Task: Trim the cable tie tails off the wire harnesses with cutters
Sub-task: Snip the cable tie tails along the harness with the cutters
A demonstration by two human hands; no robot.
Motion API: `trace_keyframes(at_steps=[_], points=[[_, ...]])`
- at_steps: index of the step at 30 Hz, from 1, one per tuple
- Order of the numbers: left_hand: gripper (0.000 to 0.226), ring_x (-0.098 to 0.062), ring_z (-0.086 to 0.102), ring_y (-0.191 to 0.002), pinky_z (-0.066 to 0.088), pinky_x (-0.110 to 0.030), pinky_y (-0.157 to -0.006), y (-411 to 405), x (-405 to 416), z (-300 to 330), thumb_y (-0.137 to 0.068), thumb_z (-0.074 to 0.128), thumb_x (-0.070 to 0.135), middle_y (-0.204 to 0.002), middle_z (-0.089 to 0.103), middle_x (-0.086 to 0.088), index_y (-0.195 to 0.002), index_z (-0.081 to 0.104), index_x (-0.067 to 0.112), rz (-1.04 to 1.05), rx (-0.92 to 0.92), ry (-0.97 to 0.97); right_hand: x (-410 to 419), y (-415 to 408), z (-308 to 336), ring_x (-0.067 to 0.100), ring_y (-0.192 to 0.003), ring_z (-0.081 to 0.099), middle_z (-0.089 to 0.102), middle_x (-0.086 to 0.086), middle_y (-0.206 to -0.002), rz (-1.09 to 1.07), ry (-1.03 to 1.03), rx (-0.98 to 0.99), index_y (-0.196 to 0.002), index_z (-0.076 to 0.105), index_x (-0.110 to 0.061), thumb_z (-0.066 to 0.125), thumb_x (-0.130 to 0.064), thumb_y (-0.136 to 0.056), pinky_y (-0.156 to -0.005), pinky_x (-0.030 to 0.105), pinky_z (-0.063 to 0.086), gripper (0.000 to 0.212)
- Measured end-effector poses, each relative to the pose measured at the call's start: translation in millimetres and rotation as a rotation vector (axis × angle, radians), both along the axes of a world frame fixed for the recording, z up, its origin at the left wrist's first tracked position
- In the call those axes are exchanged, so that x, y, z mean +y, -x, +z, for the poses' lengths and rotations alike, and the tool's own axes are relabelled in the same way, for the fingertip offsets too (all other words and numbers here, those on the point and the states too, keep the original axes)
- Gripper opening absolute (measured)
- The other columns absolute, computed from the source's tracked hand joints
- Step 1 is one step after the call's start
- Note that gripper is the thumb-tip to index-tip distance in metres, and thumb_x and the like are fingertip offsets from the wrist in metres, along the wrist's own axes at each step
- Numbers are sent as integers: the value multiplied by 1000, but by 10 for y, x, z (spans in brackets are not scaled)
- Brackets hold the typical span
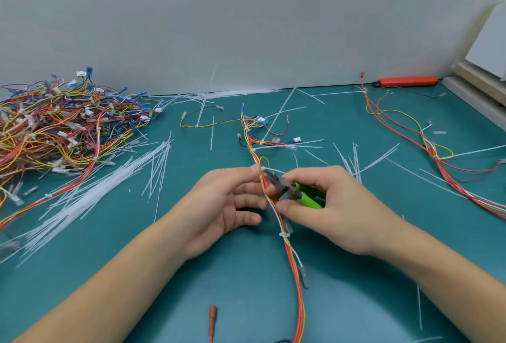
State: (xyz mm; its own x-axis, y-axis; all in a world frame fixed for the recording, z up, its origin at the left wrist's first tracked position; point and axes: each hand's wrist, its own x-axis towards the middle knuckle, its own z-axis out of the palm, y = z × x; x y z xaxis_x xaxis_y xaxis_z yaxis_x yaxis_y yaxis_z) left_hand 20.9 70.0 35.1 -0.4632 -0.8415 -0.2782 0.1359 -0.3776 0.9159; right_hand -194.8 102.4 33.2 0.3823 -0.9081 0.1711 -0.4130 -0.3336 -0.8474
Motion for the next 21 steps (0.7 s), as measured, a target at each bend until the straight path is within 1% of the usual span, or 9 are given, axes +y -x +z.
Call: trace_keyframes(at_steps=[2,6,10,12,15,16,17,18,21], points=[[22,-13,63,-66,55,-24,-54,24,-1,-39,-92,70,33,-88,72,-11,-90,79,13,44,-16,14,9,-4,-12,27,-85,62,71,1,-87,17,34,43,-102,74,-24,73,-22,-97,-84,45,51,5],[22,-10,63,-58,56,-23,-52,24,-3,-63,-89,71,34,-81,73,-11,-83,81,15,84,-30,8,13,9,-15,19,-88,64,69,-5,-88,19,85,76,-96,74,-33,75,-19,-94,-85,42,50,14],[41,-11,61,-53,53,-22,-46,8,-22,-56,-80,76,37,-77,69,-9,-105,76,4,101,-38,-26,31,-8,-12,16,-94,63,66,-10,-87,36,142,127,-93,70,-49,78,-13,-88,-86,42,51,37],[43,-13,60,-55,53,-23,-47,5,-24,-69,-80,77,32,-78,67,-9,-108,73,-1,104,-36,-17,47,-29,-3,15,-93,63,66,-13,-87,51,159,141,-93,67,-51,77,-16,-89,-85,36,52,37],[36,-12,61,-56,56,-23,-52,-1,-26,-83,-90,72,22,-84,70,-10,-116,70,-4,86,-9,-6,45,-23,-11,8,-82,61,65,-18,-82,12,210,112,-92,67,-44,73,-22,-97,-76,16,44,24],[32,-12,62,-56,57,-24,-54,-4,-32,-83,-92,71,19,-85,71,-11,-117,71,-1,87,11,-7,31,-9,-10,8,-78,59,65,-17,-81,-18,212,94,-94,69,-40,71,-25,-99,-73,14,43,16],[29,-12,63,-57,57,-24,-54,-12,-39,-81,-92,70,17,-87,72,-11,-116,73,2,95,35,-14,9,11,-11,9,-76,57,65,-14,-80,-57,203,88,-97,70,-36,69,-31,-100,-72,18,44,6],[28,-13,63,-57,58,-25,-55,-21,-45,-72,-91,71,17,-88,72,-11,-116,74,5,103,60,-22,-13,36,-12,12,-75,56,65,-10,-80,-100,191,98,-100,69,-34,65,-38,-100,-72,25,47,6],[28,-13,63,-59,58,-26,-58,-40,-46,-54,-87,75,18,-92,71,-10,-115,77,15,56,94,-11,-55,112,-7,18,-77,56,65,-1,-84,-194,176,138,-104,66,-33,56,-53,-95,-79,38,49,24]])
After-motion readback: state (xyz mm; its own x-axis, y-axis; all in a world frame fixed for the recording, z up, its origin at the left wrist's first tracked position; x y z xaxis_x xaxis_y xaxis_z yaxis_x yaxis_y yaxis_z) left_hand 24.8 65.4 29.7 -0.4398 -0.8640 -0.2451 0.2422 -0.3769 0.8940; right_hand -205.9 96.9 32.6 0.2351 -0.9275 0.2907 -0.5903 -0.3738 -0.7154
